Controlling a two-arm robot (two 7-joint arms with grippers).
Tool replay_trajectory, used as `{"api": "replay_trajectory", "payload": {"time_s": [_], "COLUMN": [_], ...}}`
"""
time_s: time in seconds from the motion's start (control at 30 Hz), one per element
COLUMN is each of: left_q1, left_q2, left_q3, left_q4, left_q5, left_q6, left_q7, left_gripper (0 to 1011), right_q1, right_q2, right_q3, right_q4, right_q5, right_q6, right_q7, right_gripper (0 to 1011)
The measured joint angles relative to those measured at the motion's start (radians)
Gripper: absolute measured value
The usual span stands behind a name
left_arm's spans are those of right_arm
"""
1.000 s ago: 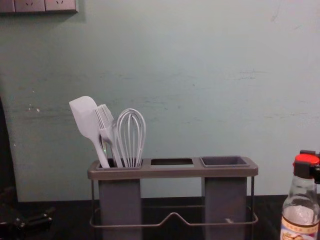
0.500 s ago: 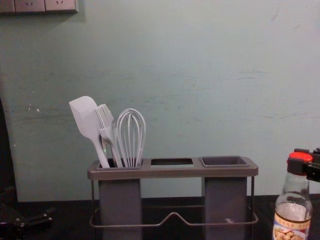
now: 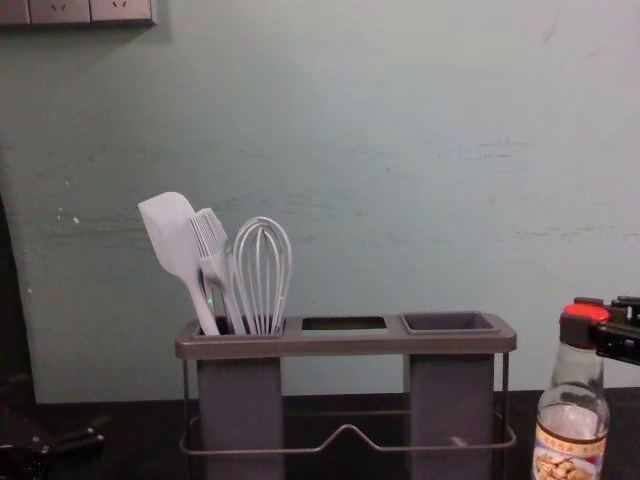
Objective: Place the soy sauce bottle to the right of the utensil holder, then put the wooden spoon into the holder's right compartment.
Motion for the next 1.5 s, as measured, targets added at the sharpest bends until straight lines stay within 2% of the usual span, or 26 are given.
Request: {"api": "replay_trajectory", "payload": {"time_s": [0.77,1.0,1.07,1.1,1.2,1.27,1.5], "left_q1": [0.0,0.0,0.0,0.0,0.0,0.0,0.0], "left_q2": [0.0,0.0,0.0,0.0,0.0,0.0,0.0], "left_q3": [0.0,0.0,0.0,0.0,0.0,0.0,0.0], "left_q4": [0.0,0.0,0.0,0.0,0.0,0.0,0.0], "left_q5": [0.0,0.0,0.0,0.0,0.0,0.0,0.0], "left_q6": [0.0,0.0,0.0,0.0,0.0,0.0,0.0], "left_q7": [0.0,0.0,0.0,0.0,0.0,0.0,0.0], "left_gripper": [1005,1005,1005,1005,1005,1005,1005], "right_q1": [0.0,0.0,-0.001,-0.001,-0.001,-0.001,-0.001], "right_q2": [-0.005,-0.005,-0.005,-0.005,-0.004,-0.004,-0.004], "right_q3": [-0.001,0.0,0.0,0.0,0.0,0.0,0.0], "right_q4": [0.003,0.002,0.002,0.002,0.001,0.001,0.001], "right_q5": [0.009,0.009,0.009,0.009,0.008,0.008,0.008], "right_q6": [0.016,0.015,0.015,0.014,0.014,0.014,0.014], "right_q7": [-0.012,-0.012,-0.012,-0.012,-0.011,-0.011,-0.011], "right_gripper": [399,637,678,735,790,880,1002]}}
